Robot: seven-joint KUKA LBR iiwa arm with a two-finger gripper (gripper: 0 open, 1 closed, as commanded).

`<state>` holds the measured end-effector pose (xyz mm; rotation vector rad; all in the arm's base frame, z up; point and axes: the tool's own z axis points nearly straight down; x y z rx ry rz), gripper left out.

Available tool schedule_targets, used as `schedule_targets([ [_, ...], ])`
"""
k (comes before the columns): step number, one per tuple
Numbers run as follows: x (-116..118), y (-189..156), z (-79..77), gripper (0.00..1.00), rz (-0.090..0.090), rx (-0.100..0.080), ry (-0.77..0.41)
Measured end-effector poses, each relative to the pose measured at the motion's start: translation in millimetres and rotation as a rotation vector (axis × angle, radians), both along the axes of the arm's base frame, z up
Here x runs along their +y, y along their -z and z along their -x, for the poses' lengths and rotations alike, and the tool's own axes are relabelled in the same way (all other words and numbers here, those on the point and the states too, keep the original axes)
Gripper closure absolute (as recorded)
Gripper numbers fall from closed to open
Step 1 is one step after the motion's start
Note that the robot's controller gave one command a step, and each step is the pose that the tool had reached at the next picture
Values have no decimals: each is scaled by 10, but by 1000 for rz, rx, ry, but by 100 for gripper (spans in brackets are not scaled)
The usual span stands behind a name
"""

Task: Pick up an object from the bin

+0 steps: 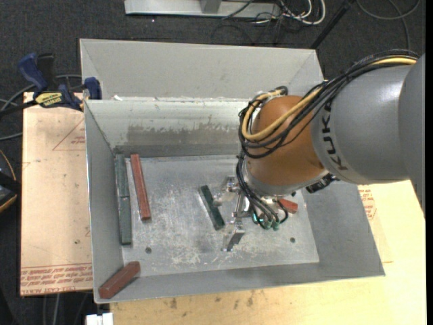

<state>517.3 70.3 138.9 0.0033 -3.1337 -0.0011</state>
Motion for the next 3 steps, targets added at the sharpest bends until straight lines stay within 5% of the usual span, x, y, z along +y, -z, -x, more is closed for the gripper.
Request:
schedule_targets([
  [2,-59,-160,-158,0,-1,-7,-38],
  [3,81,541,-382,100,-8,-56,0],
])
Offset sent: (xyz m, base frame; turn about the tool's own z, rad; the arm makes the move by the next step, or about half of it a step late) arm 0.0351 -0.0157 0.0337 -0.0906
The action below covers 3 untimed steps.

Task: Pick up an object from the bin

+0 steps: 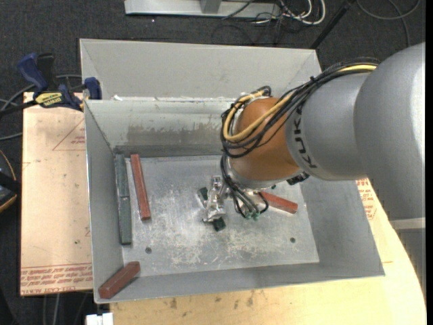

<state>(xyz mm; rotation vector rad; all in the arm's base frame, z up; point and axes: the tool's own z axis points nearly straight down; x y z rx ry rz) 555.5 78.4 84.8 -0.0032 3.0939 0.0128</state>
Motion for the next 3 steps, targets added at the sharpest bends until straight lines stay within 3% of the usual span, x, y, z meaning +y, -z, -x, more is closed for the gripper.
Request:
schedule_targets([
  [1,0,0,0,100,0,0,0],
  [2,-87,-319,117,100,7,48,17],
  [3,-302,-459,210,0,8,49,-10],
])
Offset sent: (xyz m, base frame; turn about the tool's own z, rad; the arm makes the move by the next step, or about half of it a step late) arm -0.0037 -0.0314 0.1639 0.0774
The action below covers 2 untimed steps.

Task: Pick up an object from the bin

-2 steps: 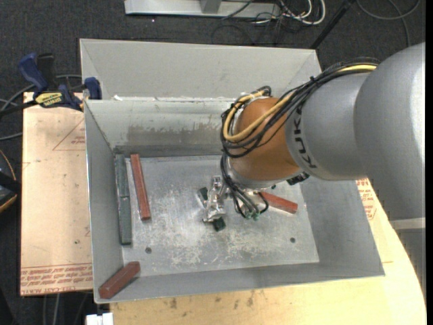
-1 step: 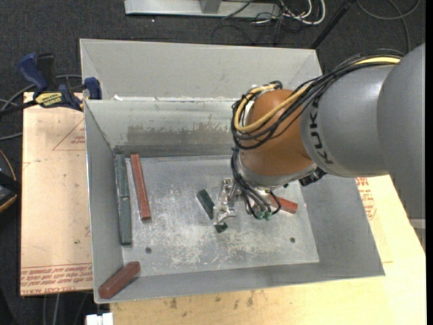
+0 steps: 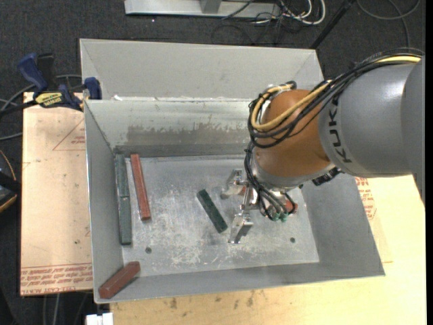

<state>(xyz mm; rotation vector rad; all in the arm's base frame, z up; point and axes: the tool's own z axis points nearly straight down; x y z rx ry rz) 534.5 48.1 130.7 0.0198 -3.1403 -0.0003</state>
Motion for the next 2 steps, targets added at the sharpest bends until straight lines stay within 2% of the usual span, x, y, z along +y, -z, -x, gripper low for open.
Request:
schedule_targets([
  [1,4,-6,-5,0,-1,-1,0],
  [2,331,530,-236,100,-5,-15,24],
])
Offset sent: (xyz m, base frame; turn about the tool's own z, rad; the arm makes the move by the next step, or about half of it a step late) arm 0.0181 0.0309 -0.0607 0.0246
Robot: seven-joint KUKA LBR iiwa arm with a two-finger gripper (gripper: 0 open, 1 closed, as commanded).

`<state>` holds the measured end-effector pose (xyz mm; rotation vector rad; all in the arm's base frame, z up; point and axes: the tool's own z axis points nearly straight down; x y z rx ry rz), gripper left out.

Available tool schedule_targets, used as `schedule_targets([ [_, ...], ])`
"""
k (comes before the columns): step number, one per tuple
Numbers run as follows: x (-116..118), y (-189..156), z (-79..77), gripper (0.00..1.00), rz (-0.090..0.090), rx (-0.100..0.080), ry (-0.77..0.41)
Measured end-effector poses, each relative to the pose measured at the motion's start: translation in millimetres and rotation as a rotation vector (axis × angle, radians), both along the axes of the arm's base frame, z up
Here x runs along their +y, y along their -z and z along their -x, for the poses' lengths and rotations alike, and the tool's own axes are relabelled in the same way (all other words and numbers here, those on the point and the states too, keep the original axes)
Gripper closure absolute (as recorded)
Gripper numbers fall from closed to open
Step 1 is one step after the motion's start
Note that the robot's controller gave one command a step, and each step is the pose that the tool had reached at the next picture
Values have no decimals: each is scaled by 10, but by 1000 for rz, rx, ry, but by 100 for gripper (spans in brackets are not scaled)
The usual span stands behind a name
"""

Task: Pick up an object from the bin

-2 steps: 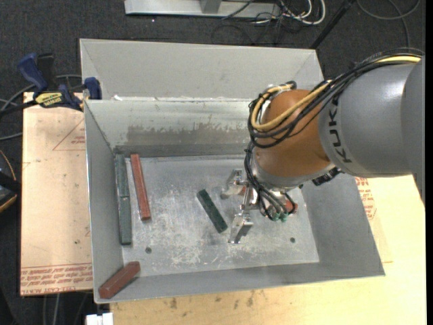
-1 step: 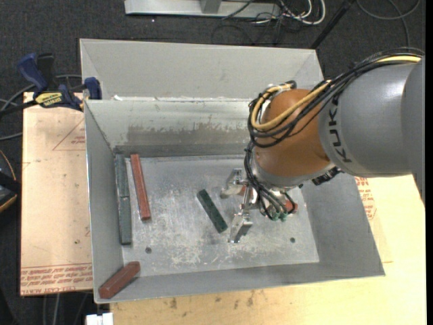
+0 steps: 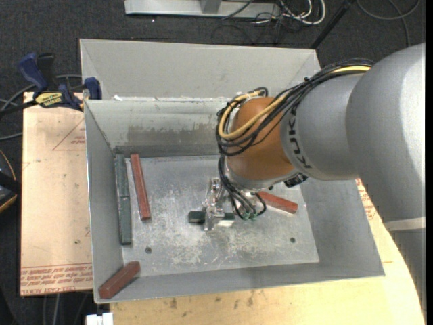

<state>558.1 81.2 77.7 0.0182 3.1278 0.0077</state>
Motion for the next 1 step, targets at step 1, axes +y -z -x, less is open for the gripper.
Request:
schedule_targets([
  [1,0,0,0,100,0,0,0],
])
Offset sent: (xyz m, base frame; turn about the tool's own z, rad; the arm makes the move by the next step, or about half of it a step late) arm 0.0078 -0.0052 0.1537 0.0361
